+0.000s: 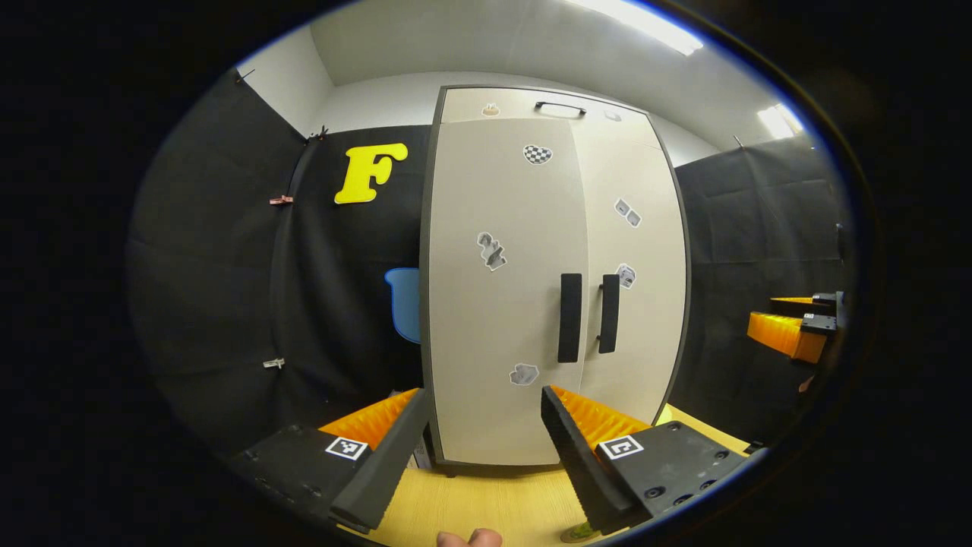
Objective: Grasp the bottle in the cabinet with the left hand and place it on the coaster, then close the right door with the right hand and the left door with the left hand.
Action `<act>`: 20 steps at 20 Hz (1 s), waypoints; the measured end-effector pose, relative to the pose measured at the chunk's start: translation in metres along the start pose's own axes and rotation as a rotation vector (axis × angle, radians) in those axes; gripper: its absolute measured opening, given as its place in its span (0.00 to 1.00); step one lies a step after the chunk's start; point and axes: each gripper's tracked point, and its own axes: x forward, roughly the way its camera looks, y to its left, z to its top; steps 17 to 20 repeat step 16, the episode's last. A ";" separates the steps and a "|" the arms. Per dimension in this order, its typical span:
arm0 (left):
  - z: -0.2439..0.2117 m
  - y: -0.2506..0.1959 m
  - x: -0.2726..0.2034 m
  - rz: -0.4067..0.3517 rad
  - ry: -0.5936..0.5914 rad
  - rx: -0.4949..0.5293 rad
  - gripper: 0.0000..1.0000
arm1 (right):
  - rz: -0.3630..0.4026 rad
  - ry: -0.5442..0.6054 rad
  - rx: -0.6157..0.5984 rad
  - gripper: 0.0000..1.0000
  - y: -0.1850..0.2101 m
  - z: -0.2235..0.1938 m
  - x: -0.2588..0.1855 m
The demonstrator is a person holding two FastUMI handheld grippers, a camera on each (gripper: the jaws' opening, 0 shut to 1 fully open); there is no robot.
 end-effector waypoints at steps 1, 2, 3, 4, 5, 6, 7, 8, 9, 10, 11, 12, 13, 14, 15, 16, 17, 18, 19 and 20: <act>0.001 0.000 -0.001 0.000 -0.001 0.000 0.95 | 0.000 0.001 0.000 0.98 0.001 -0.001 0.000; 0.000 0.000 -0.002 -0.001 0.000 0.001 0.95 | 0.000 0.002 0.000 0.98 0.002 -0.001 0.001; 0.000 -0.001 -0.002 -0.003 0.001 0.002 0.95 | 0.000 0.002 0.000 0.98 0.003 -0.002 0.001; -0.001 -0.001 -0.002 -0.005 0.003 0.004 0.95 | 0.001 0.003 0.000 0.98 0.004 -0.002 0.001; -0.001 -0.002 -0.002 -0.010 0.008 0.006 0.95 | 0.002 0.004 -0.001 0.98 0.005 -0.002 0.001; -0.003 -0.003 -0.001 -0.016 0.010 0.006 0.95 | 0.003 0.005 -0.002 0.98 0.006 -0.003 0.002; -0.003 -0.005 -0.002 -0.022 0.011 0.007 0.95 | 0.005 0.006 -0.003 0.98 0.008 -0.003 0.002; -0.004 -0.005 -0.003 -0.025 0.011 0.009 0.95 | 0.005 0.008 -0.003 0.98 0.009 -0.004 0.002; -0.005 -0.004 -0.003 -0.025 0.014 0.012 0.95 | 0.008 0.011 -0.003 0.98 0.010 -0.005 0.003; -0.007 -0.004 -0.003 -0.023 0.015 0.013 0.95 | 0.009 0.013 -0.001 0.98 0.011 -0.005 0.002; -0.006 -0.003 -0.002 -0.024 0.016 0.012 0.95 | 0.009 0.012 -0.002 0.98 0.011 -0.005 0.002; -0.007 -0.003 -0.001 -0.027 0.015 0.009 0.95 | 0.008 0.011 -0.005 0.98 0.011 -0.005 0.002; -0.007 -0.003 -0.002 -0.027 0.017 0.008 0.95 | 0.007 0.012 -0.008 0.98 0.011 -0.005 0.003; -0.007 -0.003 -0.001 -0.029 0.017 0.008 0.95 | 0.006 0.013 -0.007 0.98 0.011 -0.005 0.003; -0.006 -0.003 0.000 -0.029 0.017 0.010 0.95 | 0.006 0.013 -0.005 0.98 0.012 -0.005 0.002; -0.006 -0.001 -0.001 -0.029 0.016 0.012 0.95 | 0.004 0.013 -0.004 0.98 0.012 -0.005 0.002; -0.006 -0.001 -0.001 -0.029 0.016 0.012 0.95 | 0.004 0.013 -0.004 0.98 0.012 -0.005 0.002; -0.006 -0.001 -0.001 -0.029 0.016 0.012 0.95 | 0.004 0.013 -0.004 0.98 0.012 -0.005 0.002; -0.006 -0.001 -0.001 -0.029 0.016 0.012 0.95 | 0.004 0.013 -0.004 0.98 0.012 -0.005 0.002; -0.006 -0.001 -0.001 -0.029 0.016 0.012 0.95 | 0.004 0.013 -0.004 0.98 0.012 -0.005 0.002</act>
